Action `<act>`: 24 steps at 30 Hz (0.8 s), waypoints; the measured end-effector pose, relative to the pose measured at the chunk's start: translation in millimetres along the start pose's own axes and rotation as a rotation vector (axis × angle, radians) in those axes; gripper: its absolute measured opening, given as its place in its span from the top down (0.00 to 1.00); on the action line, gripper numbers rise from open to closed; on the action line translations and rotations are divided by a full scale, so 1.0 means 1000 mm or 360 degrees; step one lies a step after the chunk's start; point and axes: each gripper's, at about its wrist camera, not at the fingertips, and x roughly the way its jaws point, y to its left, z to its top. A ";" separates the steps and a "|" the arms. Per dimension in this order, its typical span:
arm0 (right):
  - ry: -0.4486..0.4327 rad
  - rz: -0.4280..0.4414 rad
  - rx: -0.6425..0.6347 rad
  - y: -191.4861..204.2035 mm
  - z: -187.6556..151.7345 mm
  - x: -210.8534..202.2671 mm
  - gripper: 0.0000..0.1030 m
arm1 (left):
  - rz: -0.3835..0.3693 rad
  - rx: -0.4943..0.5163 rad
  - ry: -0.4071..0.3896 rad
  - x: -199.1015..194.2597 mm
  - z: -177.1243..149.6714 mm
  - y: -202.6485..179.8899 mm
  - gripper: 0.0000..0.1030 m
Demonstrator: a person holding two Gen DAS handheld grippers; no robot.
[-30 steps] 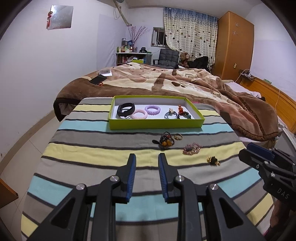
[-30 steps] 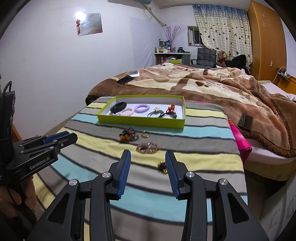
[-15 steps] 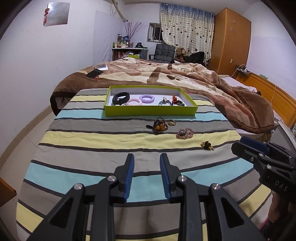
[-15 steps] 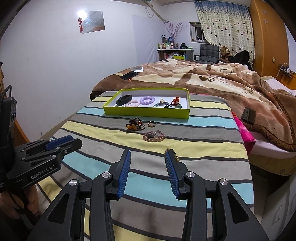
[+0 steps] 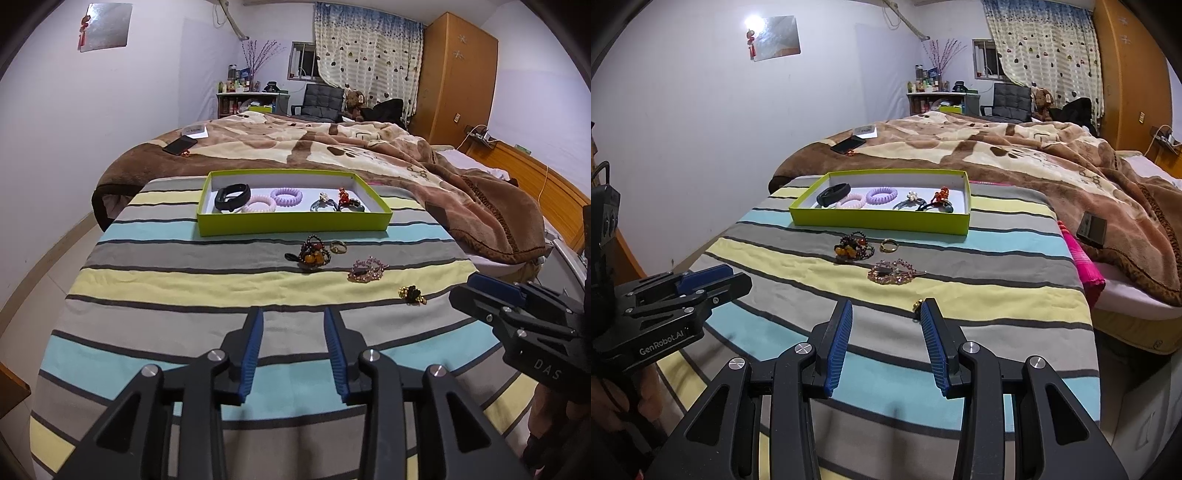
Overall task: Organize jewelry
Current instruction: 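Move left tool to amber bead bracelet while right tool approaches pink beaded clip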
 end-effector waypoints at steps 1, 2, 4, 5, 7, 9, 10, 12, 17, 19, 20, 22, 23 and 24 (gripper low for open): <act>0.0003 0.0005 0.0000 -0.001 0.001 0.001 0.61 | -0.0005 0.0003 0.0002 0.002 0.002 0.000 0.65; 0.0006 0.0010 -0.0002 -0.001 0.001 0.003 0.61 | -0.0008 0.0008 0.0005 0.004 0.004 -0.001 0.65; 0.0016 0.0012 -0.0010 -0.002 0.003 0.006 0.61 | -0.0010 0.0019 0.0010 0.007 0.008 -0.002 0.64; 0.0024 0.0016 -0.0014 -0.003 0.004 0.009 0.61 | -0.0015 0.0027 0.0012 0.009 0.011 -0.003 0.64; 0.0032 0.0022 -0.0018 -0.005 0.006 0.013 0.61 | -0.0024 0.0040 0.0019 0.014 0.016 -0.004 0.63; 0.0048 0.0025 -0.0019 -0.008 0.008 0.019 0.61 | -0.0036 0.0048 0.0029 0.019 0.020 -0.006 0.62; 0.0051 0.0026 -0.0021 -0.008 0.010 0.021 0.61 | -0.0043 0.0052 0.0039 0.024 0.023 -0.006 0.62; 0.0063 0.0026 -0.0028 -0.010 0.012 0.026 0.61 | -0.0040 0.0068 0.0057 0.032 0.027 -0.006 0.62; 0.0101 0.0033 -0.0054 -0.017 0.018 0.041 0.61 | -0.0048 0.0101 0.0114 0.057 0.037 -0.009 0.62; 0.0113 0.0036 -0.0061 -0.019 0.020 0.046 0.61 | -0.0073 0.0103 0.0136 0.067 0.041 -0.010 0.62; 0.0120 0.0037 -0.0061 -0.021 0.021 0.049 0.61 | -0.0077 0.0102 0.0148 0.072 0.043 -0.010 0.62; 0.0133 0.0044 -0.0058 -0.025 0.023 0.054 0.61 | -0.0082 0.0105 0.0168 0.082 0.046 -0.011 0.62; 0.0139 0.0044 -0.0054 -0.027 0.024 0.057 0.61 | -0.0086 0.0105 0.0178 0.087 0.048 -0.011 0.62; 0.0143 0.0041 -0.0052 -0.028 0.024 0.059 0.61 | -0.0087 0.0106 0.0187 0.092 0.049 -0.011 0.62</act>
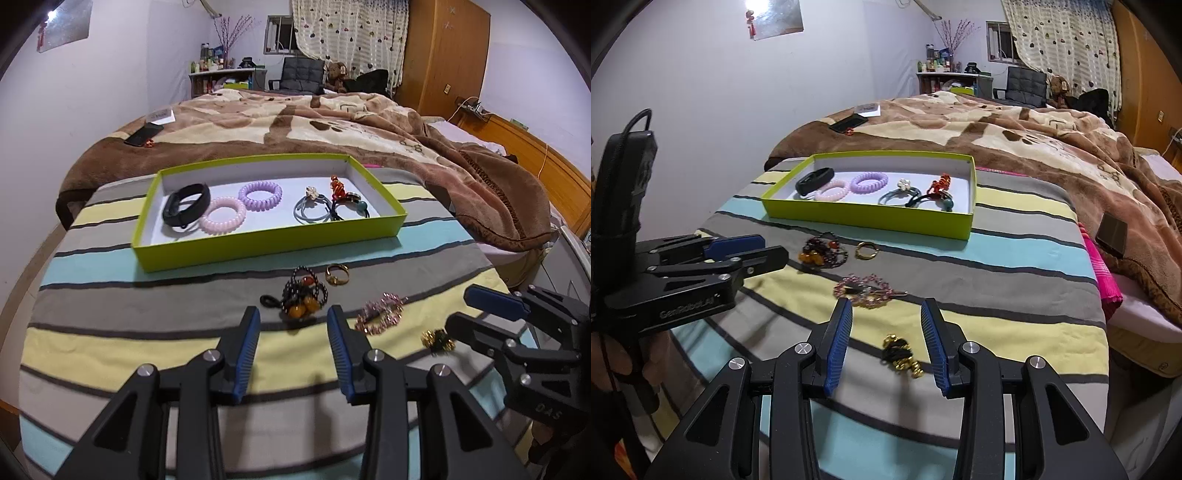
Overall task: Organize jewelry
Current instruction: 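Move left tool to amber bead bracelet while right tool approaches pink beaded clip, then grasp amber bead bracelet with left tool while right tool grasps pink beaded clip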
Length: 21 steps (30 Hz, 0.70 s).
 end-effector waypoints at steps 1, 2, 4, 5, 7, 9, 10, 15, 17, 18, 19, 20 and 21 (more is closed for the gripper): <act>0.0002 0.0000 0.0001 -0.002 0.001 0.002 0.61 | -0.0001 0.0000 0.0012 0.005 0.002 0.000 0.62; 0.0004 0.0001 0.0003 -0.003 0.001 0.003 0.61 | -0.0003 0.0003 0.0020 0.008 0.004 0.000 0.62; 0.0008 0.0004 0.0005 -0.005 0.002 0.005 0.61 | -0.0018 0.0008 0.0031 0.015 0.007 -0.001 0.62; 0.0010 0.0005 0.0004 -0.006 0.002 0.006 0.61 | -0.0024 0.0008 0.0039 0.018 0.009 -0.002 0.62; 0.0016 0.0006 0.0001 -0.008 0.004 0.009 0.61 | -0.0030 0.0014 0.0055 0.024 0.011 -0.002 0.61; 0.0019 0.0009 -0.0004 -0.009 0.004 0.010 0.61 | -0.0029 0.0023 0.0071 0.030 0.012 -0.002 0.62; 0.0021 0.0011 -0.0006 -0.008 0.006 0.012 0.61 | -0.0027 0.0027 0.0081 0.033 0.012 -0.003 0.62; 0.0028 0.0030 -0.0031 -0.006 0.008 0.016 0.61 | -0.0013 0.0041 0.0116 0.042 0.010 -0.003 0.72; 0.0034 0.0044 -0.0044 -0.005 0.010 0.019 0.61 | -0.0007 0.0057 0.0101 0.041 0.008 -0.003 0.74; 0.0038 0.0053 -0.0050 -0.004 0.010 0.020 0.61 | -0.0011 0.0057 0.0100 0.040 0.007 -0.003 0.75; 0.0044 0.0062 -0.0056 -0.004 0.010 0.022 0.61 | -0.0016 0.0051 0.0097 0.038 0.006 -0.002 0.76; 0.0051 0.0069 -0.0066 -0.004 0.011 0.024 0.61 | -0.0018 0.0045 0.0094 0.037 0.006 0.000 0.77; 0.0057 0.0076 -0.0076 -0.004 0.011 0.025 0.61 | -0.0021 0.0038 0.0091 0.036 0.005 0.001 0.77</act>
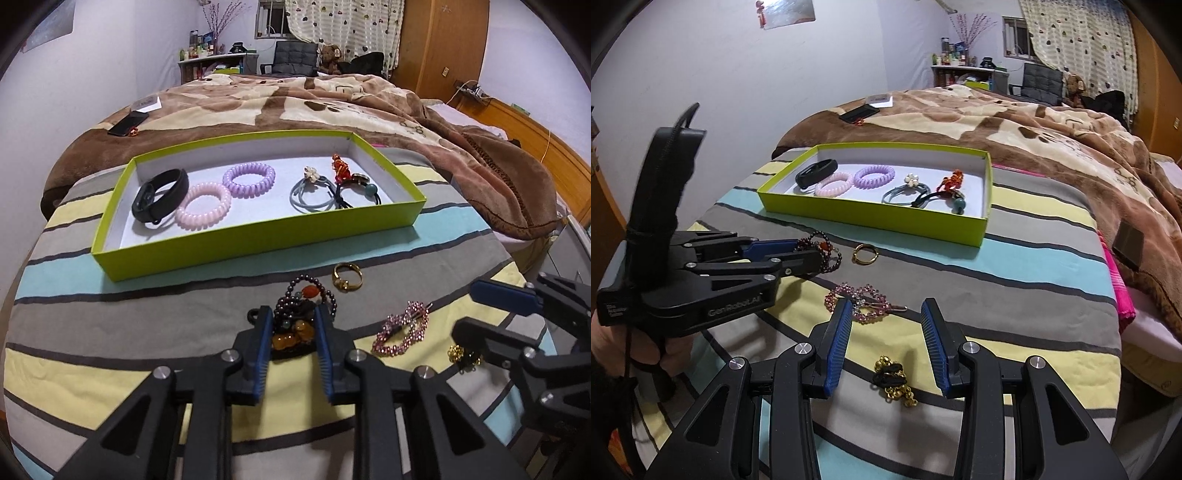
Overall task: Organize jewelry
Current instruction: 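Grasp amber bead bracelet with left tool while right tool grasps pink beaded clip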
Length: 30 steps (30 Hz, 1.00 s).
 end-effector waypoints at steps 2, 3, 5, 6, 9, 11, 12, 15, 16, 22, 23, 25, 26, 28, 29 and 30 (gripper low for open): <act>0.0017 0.0016 -0.0035 0.002 0.002 0.004 0.61 | -0.0007 -0.0014 -0.0009 -0.004 -0.002 0.004 0.77; 0.0027 0.0026 -0.0062 0.003 0.003 0.006 0.61 | -0.0009 -0.0022 -0.0013 -0.006 -0.004 0.005 0.77; 0.0039 0.0042 -0.0109 0.006 0.004 0.010 0.60 | -0.0015 -0.0043 -0.0021 -0.011 -0.007 0.009 0.77; 0.0047 0.0053 -0.0142 0.008 0.005 0.012 0.58 | -0.0017 -0.0052 -0.0025 -0.013 -0.008 0.011 0.77; 0.0076 0.0075 -0.0205 0.010 0.008 0.020 0.56 | -0.0026 -0.0078 -0.0035 -0.019 -0.010 0.017 0.77; 0.0105 0.0100 -0.0251 0.012 0.011 0.025 0.56 | -0.0026 -0.0086 -0.0049 -0.024 -0.011 0.019 0.77; 0.0121 0.0112 -0.0274 0.013 0.012 0.028 0.56 | -0.0028 -0.0090 -0.0053 -0.025 -0.011 0.020 0.77; 0.0193 0.0107 -0.0348 0.016 0.010 0.040 0.56 | -0.0037 -0.0100 -0.0056 -0.028 -0.013 0.023 0.77; 0.0216 0.0109 -0.0364 0.018 0.009 0.042 0.56 | -0.0038 -0.0101 -0.0058 -0.029 -0.014 0.023 0.77; 0.0250 0.0145 -0.0345 0.025 0.003 0.036 0.68 | -0.0043 -0.0114 -0.0069 -0.034 -0.017 0.025 0.77; 0.0252 0.0131 -0.0349 0.027 0.003 0.036 0.73 | -0.0044 -0.0117 -0.0069 -0.035 -0.018 0.026 0.77; 0.0258 0.0103 -0.0347 0.029 0.001 0.037 0.77 | -0.0042 -0.0120 -0.0069 -0.035 -0.019 0.026 0.77; 0.0255 0.0096 -0.0337 0.029 0.002 0.037 0.77 | -0.0041 -0.0120 -0.0069 -0.036 -0.019 0.027 0.77; 0.0249 0.0085 -0.0309 0.029 0.001 0.036 0.77 | -0.0042 -0.0122 -0.0069 -0.036 -0.020 0.027 0.77; 0.0245 0.0080 -0.0303 0.030 0.002 0.035 0.77 | -0.0042 -0.0121 -0.0070 -0.036 -0.019 0.027 0.77; 0.0240 0.0075 -0.0299 0.031 0.002 0.034 0.77 | -0.0042 -0.0121 -0.0072 -0.037 -0.020 0.027 0.77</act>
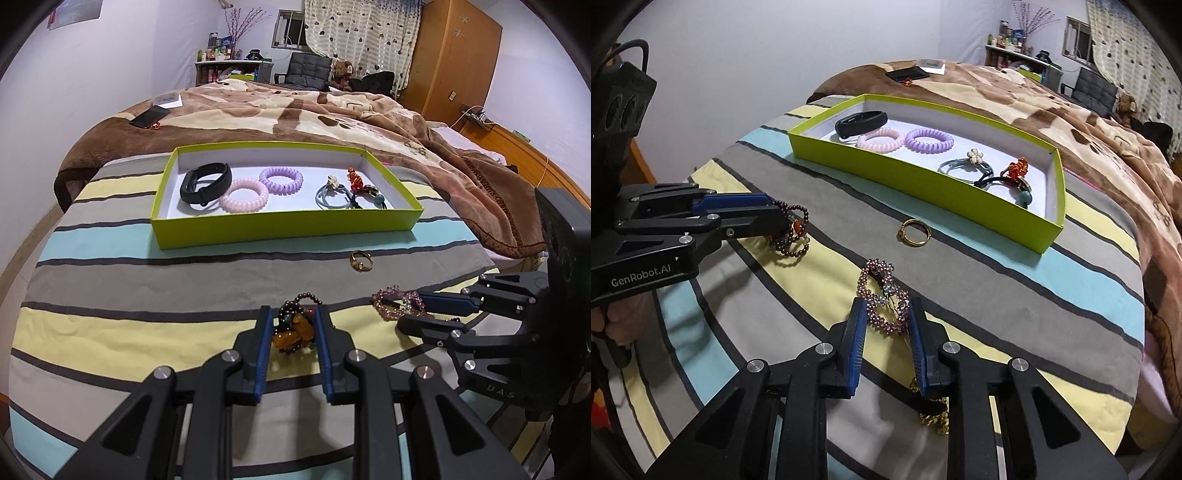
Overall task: Organize jewelry
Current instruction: 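Grasp amber bead bracelet with left tool while right tool grasps pink beaded clip, then carry the bracelet and the beaded clip over the lime-green box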
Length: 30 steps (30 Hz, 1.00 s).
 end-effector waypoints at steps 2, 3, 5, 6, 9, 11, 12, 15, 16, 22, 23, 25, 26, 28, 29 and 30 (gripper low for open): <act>-0.0019 -0.0012 0.0013 0.002 -0.001 -0.003 0.78 | -0.0002 -0.0003 -0.0001 0.000 0.000 0.001 0.77; -0.0031 -0.0015 0.0023 0.003 -0.002 -0.006 0.78 | -0.0005 -0.0003 -0.0004 -0.001 0.000 0.002 0.77; -0.0052 -0.0024 0.0041 0.004 -0.002 -0.010 0.78 | -0.0009 -0.0001 -0.0005 -0.003 0.000 0.002 0.85; -0.0067 -0.0031 0.0055 0.004 -0.002 -0.014 0.78 | -0.0011 -0.0002 -0.0011 -0.004 0.000 0.002 0.85; -0.0106 -0.0036 0.0094 0.002 -0.001 -0.021 0.78 | -0.0009 0.0011 -0.0023 -0.007 0.000 0.002 0.85; -0.0119 -0.0041 0.0108 0.000 0.000 -0.024 0.78 | -0.0007 0.0005 -0.0021 -0.007 0.000 0.003 0.85; -0.0124 -0.0047 0.0114 0.000 0.001 -0.025 0.78 | -0.0007 -0.0001 -0.0021 -0.009 0.000 0.002 0.85; -0.0131 -0.0049 0.0126 -0.001 0.001 -0.026 0.78 | -0.0006 0.0000 -0.0030 -0.010 0.000 0.003 0.85; -0.0137 -0.0053 0.0130 -0.001 0.001 -0.026 0.78 | -0.0007 0.0001 -0.0035 -0.011 0.000 0.003 0.86; -0.0171 -0.0060 0.0151 -0.005 0.005 -0.032 0.78 | -0.0014 0.0002 -0.0070 -0.018 0.007 0.006 1.00; -0.0175 -0.0063 0.0152 -0.005 0.006 -0.033 0.78 | -0.0009 0.0007 -0.0076 -0.018 0.009 0.006 1.00; -0.0180 -0.0067 0.0154 -0.006 0.007 -0.034 0.78 | -0.0023 0.0005 -0.0073 -0.018 0.011 0.008 1.00; -0.0178 -0.0064 0.0154 -0.006 0.008 -0.034 0.78 | -0.0040 0.0021 -0.0064 -0.018 0.011 0.008 1.00; -0.0174 -0.0065 0.0153 -0.007 0.007 -0.033 0.78 | -0.0067 0.0033 -0.0051 -0.018 0.010 0.010 0.99; -0.0172 -0.0062 0.0153 -0.007 0.007 -0.032 0.78 | -0.0080 0.0025 -0.0043 -0.018 0.010 0.012 0.93; -0.0171 -0.0059 0.0152 -0.007 0.006 -0.032 0.78 | -0.0088 0.0023 -0.0027 -0.016 0.009 0.013 0.86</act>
